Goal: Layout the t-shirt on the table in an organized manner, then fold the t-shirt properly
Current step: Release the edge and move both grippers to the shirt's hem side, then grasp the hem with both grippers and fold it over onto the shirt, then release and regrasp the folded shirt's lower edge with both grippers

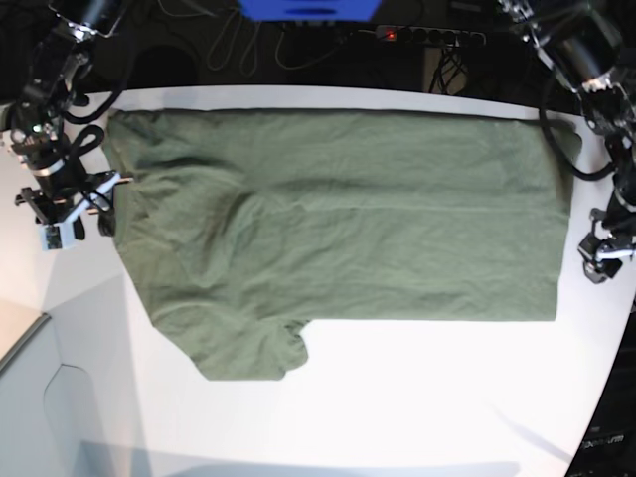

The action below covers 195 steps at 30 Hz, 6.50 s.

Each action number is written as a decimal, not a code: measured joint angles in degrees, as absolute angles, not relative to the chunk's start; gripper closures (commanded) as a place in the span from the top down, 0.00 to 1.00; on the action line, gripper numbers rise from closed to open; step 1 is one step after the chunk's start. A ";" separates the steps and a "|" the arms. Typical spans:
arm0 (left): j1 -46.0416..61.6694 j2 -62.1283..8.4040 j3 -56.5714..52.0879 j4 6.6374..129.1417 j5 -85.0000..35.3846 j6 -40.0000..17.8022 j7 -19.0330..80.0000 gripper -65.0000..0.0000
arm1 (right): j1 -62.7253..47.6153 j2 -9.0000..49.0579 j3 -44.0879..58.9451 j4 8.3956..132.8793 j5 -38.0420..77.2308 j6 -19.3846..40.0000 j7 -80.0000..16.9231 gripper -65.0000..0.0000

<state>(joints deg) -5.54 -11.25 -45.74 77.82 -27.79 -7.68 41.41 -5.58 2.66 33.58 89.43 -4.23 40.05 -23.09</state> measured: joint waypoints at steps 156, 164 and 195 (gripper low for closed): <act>-3.03 -17.45 -31.83 59.37 -27.20 -12.51 18.63 0.61 | -2.48 4.27 35.48 71.66 -8.67 40.01 1.67 0.60; -11.35 -17.47 -25.02 46.70 -23.68 -12.40 18.59 0.61 | 1.21 4.10 35.20 71.55 -8.60 40.03 -5.10 0.60; -11.35 -17.91 -20.25 52.47 -24.18 -12.23 19.20 0.00 | 17.47 7.27 24.36 52.88 -8.71 40.01 -13.80 0.60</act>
<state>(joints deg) -11.35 -17.91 -20.25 52.47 -24.18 -12.23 19.20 17.47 7.27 24.36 52.88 -8.71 40.01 -13.80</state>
